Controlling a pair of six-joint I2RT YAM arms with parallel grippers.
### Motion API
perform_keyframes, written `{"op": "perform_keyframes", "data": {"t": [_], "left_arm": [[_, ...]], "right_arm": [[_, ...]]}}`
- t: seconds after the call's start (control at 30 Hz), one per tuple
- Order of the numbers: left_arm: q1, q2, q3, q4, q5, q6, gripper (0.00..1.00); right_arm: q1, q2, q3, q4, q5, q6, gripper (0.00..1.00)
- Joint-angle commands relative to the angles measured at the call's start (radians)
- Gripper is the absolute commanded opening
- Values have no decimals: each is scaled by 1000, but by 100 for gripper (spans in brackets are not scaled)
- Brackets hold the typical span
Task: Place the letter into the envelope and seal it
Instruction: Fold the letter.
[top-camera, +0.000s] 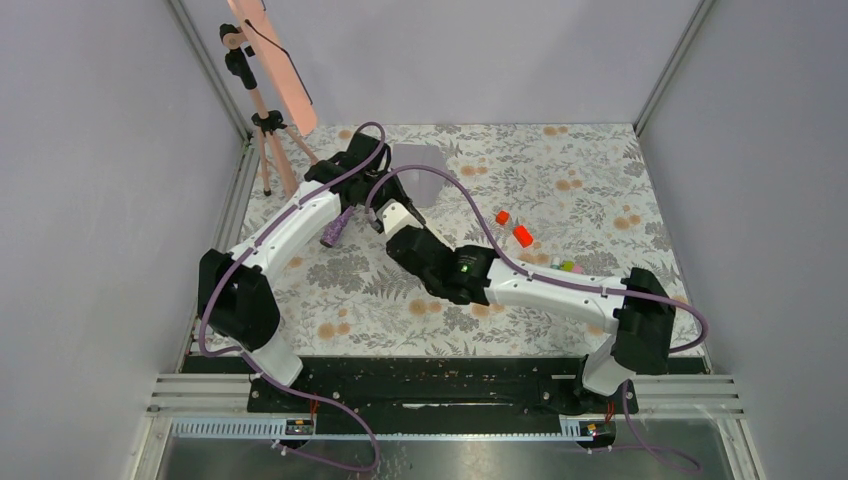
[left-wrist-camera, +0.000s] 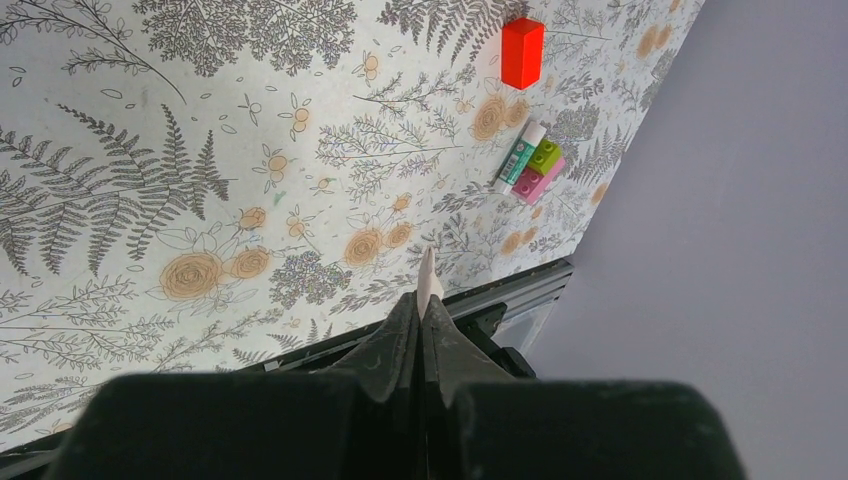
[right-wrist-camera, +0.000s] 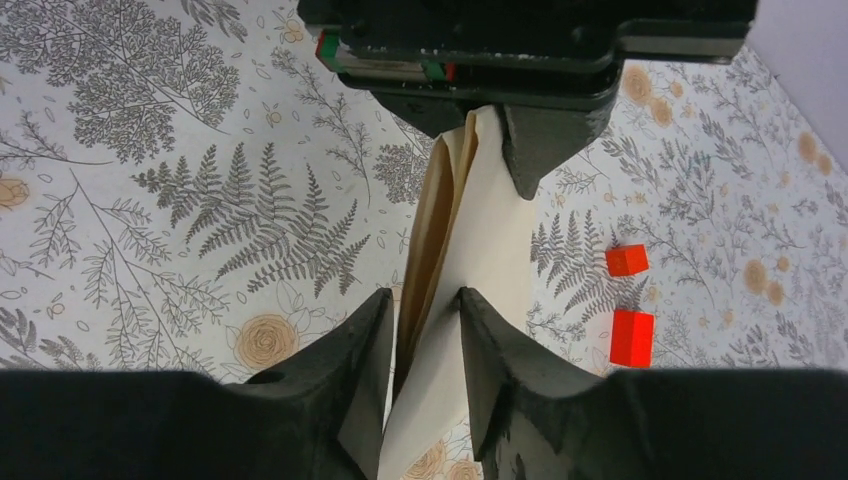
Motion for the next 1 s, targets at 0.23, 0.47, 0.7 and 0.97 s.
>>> {"op": "perform_keyframes", "data": {"t": [0.23,0.47,0.7,0.97], "left_arm": [[-3,2,-15,41,44,43,0],[-11,14,0,97,132,155,96],[-17,62,-31,149,199,246,99],[-34,228,108,119,-81,297,99]], "right_arm": [[6,-4,51,-35,157,-35,0],[5,-53,-25,-68,129,-4,0],[-35,-186,-219,-93,137,114,0],[-286,-468,-365,-105,-124,257,0]]}}
